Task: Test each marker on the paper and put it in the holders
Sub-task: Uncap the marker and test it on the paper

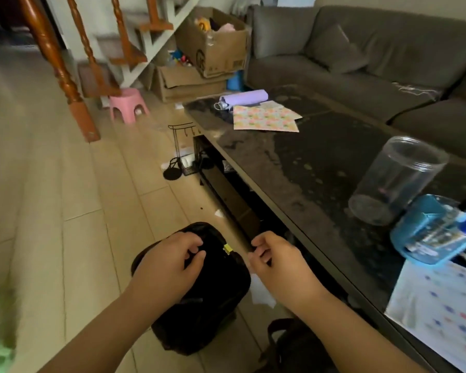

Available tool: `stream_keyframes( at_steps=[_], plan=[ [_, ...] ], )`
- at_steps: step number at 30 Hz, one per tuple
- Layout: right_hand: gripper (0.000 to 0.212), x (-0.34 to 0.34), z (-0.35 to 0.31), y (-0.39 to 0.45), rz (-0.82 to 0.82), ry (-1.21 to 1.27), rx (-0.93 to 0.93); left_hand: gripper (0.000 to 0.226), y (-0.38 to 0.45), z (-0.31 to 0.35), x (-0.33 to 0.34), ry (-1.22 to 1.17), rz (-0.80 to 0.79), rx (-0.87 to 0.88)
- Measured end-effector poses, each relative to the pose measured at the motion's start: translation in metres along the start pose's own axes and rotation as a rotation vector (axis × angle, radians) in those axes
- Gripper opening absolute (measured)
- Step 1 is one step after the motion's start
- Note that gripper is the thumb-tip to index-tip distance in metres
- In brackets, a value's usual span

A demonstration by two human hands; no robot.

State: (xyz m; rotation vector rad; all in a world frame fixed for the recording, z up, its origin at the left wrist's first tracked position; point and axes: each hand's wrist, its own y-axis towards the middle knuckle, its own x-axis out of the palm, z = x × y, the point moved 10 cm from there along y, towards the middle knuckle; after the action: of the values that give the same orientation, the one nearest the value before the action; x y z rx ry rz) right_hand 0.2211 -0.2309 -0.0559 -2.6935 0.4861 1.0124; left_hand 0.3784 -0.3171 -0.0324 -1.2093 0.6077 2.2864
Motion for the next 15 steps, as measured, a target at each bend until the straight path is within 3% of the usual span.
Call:
stream_keyframes(
  at_steps=[5, 11, 15],
  plan=[
    [0.013, -0.088, 0.029, -0.042, 0.254, -0.018, 0.005, 0.018, 0.024, 0.081, 0.032, -0.076, -0.113, 0.179],
    [0.014, -0.189, 0.115, -0.134, 0.568, -0.046, 0.244, 0.018, 0.030, 0.208, 0.086, -0.166, -0.218, 0.396],
    [0.012, -0.230, 0.173, -0.196, 0.670, -0.077, 0.414, 0.018, 0.018, 0.280, 0.127, -0.185, -0.285, 0.546]
  ],
)
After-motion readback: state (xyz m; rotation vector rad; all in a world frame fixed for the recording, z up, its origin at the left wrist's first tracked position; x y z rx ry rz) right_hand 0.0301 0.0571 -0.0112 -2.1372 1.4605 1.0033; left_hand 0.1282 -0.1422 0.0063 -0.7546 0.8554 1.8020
